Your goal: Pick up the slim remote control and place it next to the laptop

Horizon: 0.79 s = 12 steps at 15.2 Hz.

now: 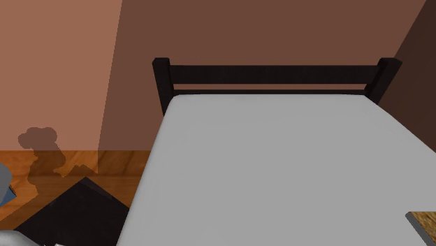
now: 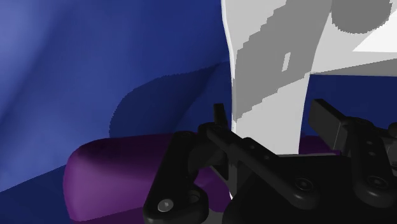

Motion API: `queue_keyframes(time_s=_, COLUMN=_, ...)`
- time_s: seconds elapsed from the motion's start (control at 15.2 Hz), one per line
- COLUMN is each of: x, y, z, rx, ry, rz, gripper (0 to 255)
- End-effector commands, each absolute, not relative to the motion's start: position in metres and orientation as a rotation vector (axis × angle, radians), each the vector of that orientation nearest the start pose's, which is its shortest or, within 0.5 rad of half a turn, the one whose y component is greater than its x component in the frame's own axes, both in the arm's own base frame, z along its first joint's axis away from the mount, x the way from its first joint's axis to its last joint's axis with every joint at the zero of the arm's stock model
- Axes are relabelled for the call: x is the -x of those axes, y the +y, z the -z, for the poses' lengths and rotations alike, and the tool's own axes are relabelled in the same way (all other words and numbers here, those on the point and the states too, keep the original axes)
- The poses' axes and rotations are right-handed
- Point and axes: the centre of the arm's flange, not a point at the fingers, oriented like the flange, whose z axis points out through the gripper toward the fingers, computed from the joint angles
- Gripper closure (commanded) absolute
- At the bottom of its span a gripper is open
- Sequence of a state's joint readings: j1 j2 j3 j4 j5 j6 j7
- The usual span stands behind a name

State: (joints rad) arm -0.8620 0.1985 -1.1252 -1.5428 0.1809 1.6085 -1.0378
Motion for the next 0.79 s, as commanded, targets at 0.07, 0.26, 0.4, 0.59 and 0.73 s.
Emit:
queue_keyframes(time_s=0.07, x=0.173, y=-0.561, z=-0.571, rx=2.776, ry=1.430, rz=0.001, gripper=255)
queue_keyframes(time_s=0.26, x=0.173, y=-0.561, z=-0.556, rx=2.776, ry=1.430, rz=0.001, gripper=255)
queue_keyframes(time_s=0.4, x=0.173, y=-0.561, z=-0.545, rx=2.776, ry=1.430, rz=0.001, gripper=255)
queue_keyframes(time_s=0.59, x=0.173, y=-0.561, z=-0.529, rx=2.776, ry=1.430, rz=0.001, gripper=255)
queue_keyframes(time_s=0.73, x=0.173, y=-0.561, z=-0.519, rx=2.776, ry=1.430, rz=0.001, gripper=255)
